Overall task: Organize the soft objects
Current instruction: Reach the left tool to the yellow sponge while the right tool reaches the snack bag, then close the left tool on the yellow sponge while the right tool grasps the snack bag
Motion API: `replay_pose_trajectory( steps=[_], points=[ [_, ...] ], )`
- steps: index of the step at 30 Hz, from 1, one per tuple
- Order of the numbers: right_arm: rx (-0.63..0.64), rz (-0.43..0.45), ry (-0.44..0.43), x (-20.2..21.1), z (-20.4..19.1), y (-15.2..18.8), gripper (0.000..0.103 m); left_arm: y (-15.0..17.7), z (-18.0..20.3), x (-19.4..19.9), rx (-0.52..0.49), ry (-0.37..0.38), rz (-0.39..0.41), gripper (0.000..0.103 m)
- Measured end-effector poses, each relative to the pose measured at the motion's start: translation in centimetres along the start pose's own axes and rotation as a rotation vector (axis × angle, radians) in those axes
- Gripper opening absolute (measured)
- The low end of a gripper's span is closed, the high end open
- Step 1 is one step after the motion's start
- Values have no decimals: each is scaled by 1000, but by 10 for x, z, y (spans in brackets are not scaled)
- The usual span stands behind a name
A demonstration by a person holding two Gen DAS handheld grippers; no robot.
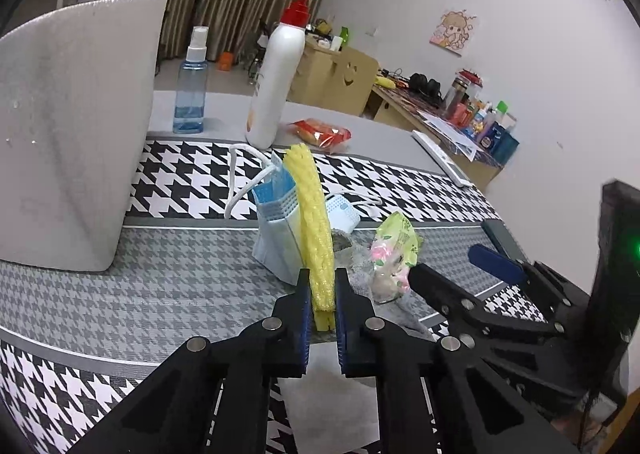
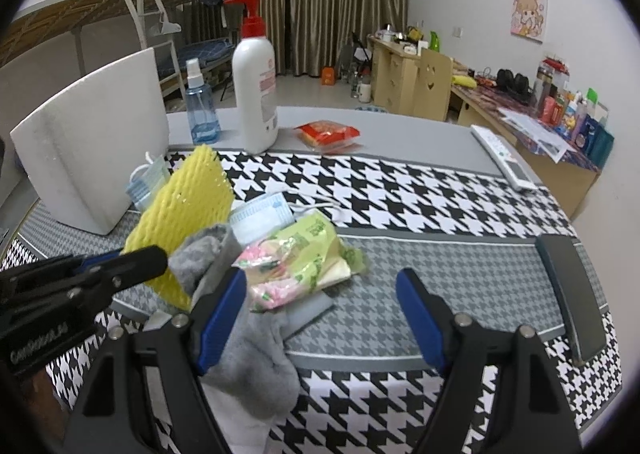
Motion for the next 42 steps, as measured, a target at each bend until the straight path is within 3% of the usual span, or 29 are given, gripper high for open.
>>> replay_pose_trajectory(
  steps=[7, 15, 22, 24, 25, 29, 42],
  points=[
    [-25, -111, -62, -27, -8, 7, 62, 0, -1, 3, -36, -6, 13, 10],
    [-101, -161, -137, -34, -12, 0, 61, 2, 2, 1, -59, 16, 11, 10],
    [-122, -212, -153, -48, -18, 4, 61, 5, -1, -3, -64, 19, -2, 10],
    [-127, -209, -156, -49, -18, 3, 50, 4, -1, -3, -65, 23, 1, 10],
    [-126, -213, -160, -48, -19, 4, 40, 4, -1, -3, -65, 24, 0, 10],
    [-153, -210, -177, -44, -17, 3, 24, 2, 0, -1, -73, 32, 9, 10],
    [-160, -29, -193, 36, -11, -6, 22, -11, 25, 60, -177, 46, 131, 9]
  ],
)
Point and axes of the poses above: each gripper's, at about its wrist camera, not at the fingertips, and x roughly against the way its jaws point, z to its right, y to its underside, the point moved 9 cm from there along -x, roughly the way its jaws point, and after that the axes turned 8 degrees about -x, right-handed, at the moved point
